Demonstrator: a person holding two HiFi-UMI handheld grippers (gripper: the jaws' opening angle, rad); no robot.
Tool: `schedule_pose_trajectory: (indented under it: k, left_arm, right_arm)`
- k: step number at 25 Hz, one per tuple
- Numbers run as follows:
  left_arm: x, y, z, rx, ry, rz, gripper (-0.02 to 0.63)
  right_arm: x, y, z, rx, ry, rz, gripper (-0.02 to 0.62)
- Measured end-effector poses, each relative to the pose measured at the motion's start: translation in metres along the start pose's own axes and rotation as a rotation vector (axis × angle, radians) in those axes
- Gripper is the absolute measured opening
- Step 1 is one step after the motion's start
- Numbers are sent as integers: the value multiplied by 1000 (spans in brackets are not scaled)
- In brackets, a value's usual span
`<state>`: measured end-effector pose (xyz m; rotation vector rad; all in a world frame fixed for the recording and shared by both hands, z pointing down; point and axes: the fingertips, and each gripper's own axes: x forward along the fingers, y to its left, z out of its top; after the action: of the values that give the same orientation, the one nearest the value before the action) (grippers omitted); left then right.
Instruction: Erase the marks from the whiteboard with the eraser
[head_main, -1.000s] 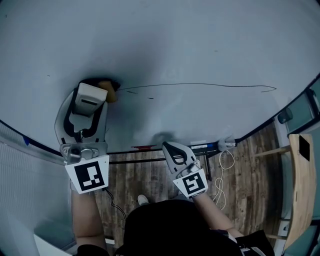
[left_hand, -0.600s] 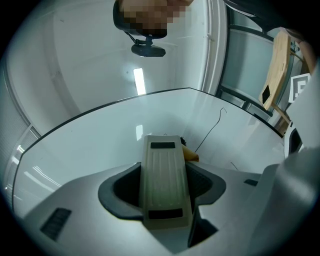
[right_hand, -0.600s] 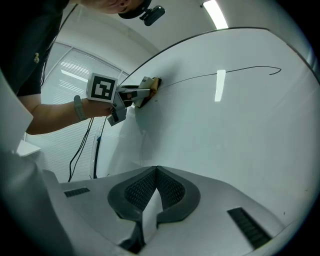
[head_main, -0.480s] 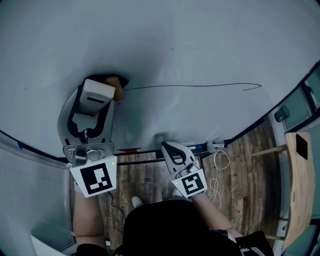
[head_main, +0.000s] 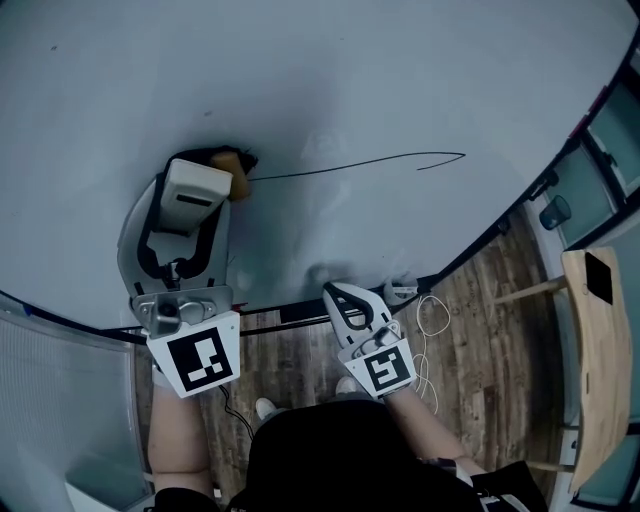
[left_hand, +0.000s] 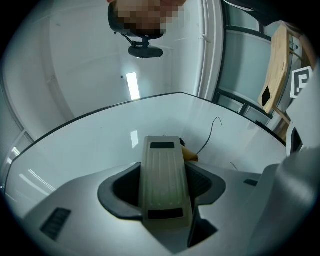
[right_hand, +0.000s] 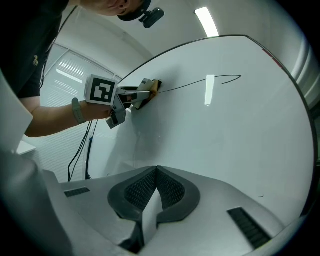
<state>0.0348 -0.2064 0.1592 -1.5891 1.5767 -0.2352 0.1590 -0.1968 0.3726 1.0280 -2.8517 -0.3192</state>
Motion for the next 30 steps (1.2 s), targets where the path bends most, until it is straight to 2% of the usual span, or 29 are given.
schedule_pose_trajectory:
  k: [3,7,10,26,30]
  left_arm:
    - [11,-19,17,16,-14,-10,259]
    - [50,-88,64,55,-25,-35,258]
    - [68,-120,82,66,-33,-46,258]
    - [136,-246,166,150,-87,-130,259]
    - [139,-260,176,181,-98,-158,259]
  right_arm:
    - [-17,-17,-2,0,3,-23,26]
    - [-67,-80,-21,16,11,-53,26]
    - [-88,-106,-29,14,21,-80,26]
    - [-190,-184,-42,35,59,-257,26]
    - [-203,-184,-39,27,73,-299,26]
